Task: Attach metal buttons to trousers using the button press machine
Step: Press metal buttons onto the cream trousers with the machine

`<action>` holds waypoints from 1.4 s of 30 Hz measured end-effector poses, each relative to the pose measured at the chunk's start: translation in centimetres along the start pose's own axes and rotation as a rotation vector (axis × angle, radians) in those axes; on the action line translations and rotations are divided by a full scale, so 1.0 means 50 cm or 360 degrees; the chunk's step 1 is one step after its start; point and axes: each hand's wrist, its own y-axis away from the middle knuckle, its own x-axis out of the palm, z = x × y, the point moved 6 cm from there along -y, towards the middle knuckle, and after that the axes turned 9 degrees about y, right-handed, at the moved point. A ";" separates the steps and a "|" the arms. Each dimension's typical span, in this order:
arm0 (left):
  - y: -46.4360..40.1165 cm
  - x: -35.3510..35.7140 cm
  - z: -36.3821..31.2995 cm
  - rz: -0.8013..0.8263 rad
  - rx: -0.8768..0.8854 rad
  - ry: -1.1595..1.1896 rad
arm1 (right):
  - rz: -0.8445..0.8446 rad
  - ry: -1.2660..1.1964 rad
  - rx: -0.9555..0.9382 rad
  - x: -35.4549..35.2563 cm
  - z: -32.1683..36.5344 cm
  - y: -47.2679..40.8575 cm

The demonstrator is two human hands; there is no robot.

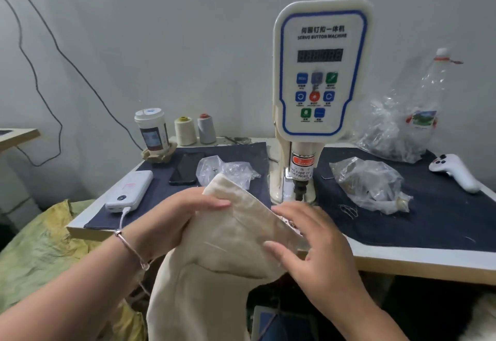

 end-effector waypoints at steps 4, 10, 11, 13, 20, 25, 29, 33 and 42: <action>0.056 0.062 -0.058 0.0062 0.0165 -0.0080 | -0.0065 -0.0087 0.0063 -0.038 0.037 0.009; 0.092 0.104 -0.108 -0.0088 0.0411 -0.0219 | -0.0636 0.0001 -0.0385 -0.167 0.096 0.045; 0.099 0.113 -0.114 -0.0062 0.0436 -0.0273 | -0.0594 -0.0152 -0.0341 -0.184 0.097 0.044; 0.115 0.126 -0.132 -0.0033 0.0486 -0.0462 | -0.0478 -0.0446 -0.0176 -0.214 0.095 0.034; 0.169 0.183 -0.226 0.0079 0.0775 -0.1152 | -0.0075 -0.1171 0.0089 -0.301 0.078 -0.032; 0.177 0.253 -0.200 0.0668 0.0425 -0.1120 | 0.0023 -0.1100 0.0156 -0.383 0.033 -0.036; 0.155 0.265 -0.173 0.0667 0.0189 -0.1701 | -0.0039 -0.1075 0.0254 -0.446 -0.044 -0.017; 0.120 0.278 -0.200 0.0239 0.0349 -0.2582 | -0.0092 -0.0923 0.0307 -0.477 -0.114 -0.004; 0.119 0.276 -0.225 0.0510 0.0143 -0.1018 | -0.0123 -0.0720 0.0619 -0.468 -0.207 0.000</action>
